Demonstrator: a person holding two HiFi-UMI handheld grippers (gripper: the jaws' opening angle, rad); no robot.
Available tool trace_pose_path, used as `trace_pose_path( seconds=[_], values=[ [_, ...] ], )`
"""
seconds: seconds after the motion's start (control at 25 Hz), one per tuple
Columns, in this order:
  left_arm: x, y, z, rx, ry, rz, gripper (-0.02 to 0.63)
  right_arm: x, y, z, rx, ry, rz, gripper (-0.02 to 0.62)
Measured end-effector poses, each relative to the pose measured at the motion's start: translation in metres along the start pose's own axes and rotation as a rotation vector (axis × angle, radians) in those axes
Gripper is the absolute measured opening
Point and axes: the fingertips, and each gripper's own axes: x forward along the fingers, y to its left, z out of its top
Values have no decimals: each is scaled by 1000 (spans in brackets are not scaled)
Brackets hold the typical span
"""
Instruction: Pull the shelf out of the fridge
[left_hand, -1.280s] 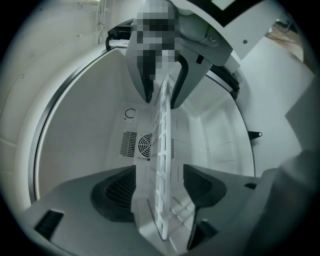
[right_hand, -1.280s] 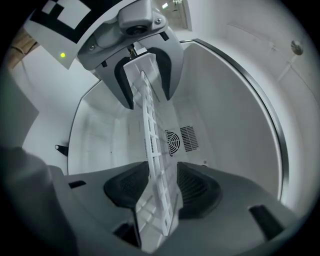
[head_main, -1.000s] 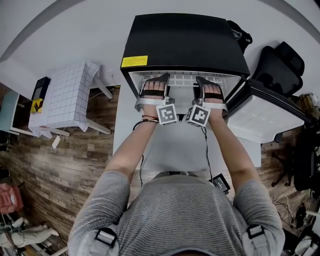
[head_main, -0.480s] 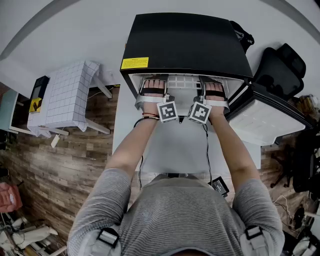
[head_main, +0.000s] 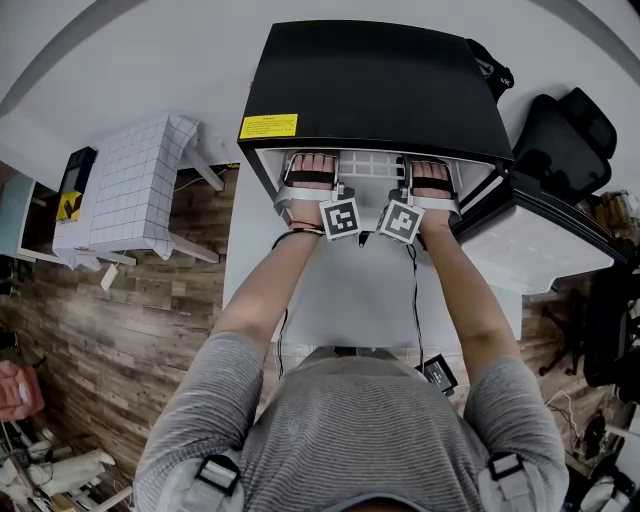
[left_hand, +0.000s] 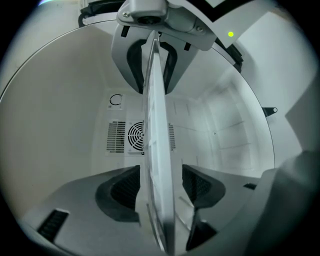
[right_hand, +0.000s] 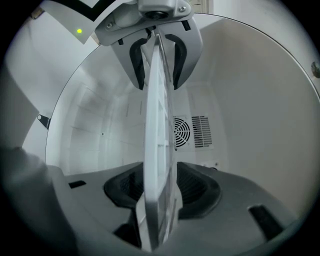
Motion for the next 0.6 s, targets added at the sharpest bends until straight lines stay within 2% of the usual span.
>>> trace_pose_path(
  seconds=[0.08,0.12,0.16,0.2,0.24,0.36,0.6],
  values=[
    [2,-2,5,4,-9,-6,236,-2,-2,4,9,-17,5,181],
    [2,-2,7,4,-10,-2,193,-3,-4,6,13,-20,9,179],
    [2,-1,8,3,-9,5,158,-5,-6,6,8,-16,2,150],
    [2,1,8,-1,-6,14,135,-5,-9,4,-6,-4,-15,73],
    [2,4,7,-6,-3,23,112,-4,-10,2,-17,8,-30,46],
    [2,8,3,-21,12,35,53,-2,-10,1,-7,22,-52,43],
    [2,8,2,-56,12,26,46,-2,-8,1,16,39,-31,41]
  ],
)
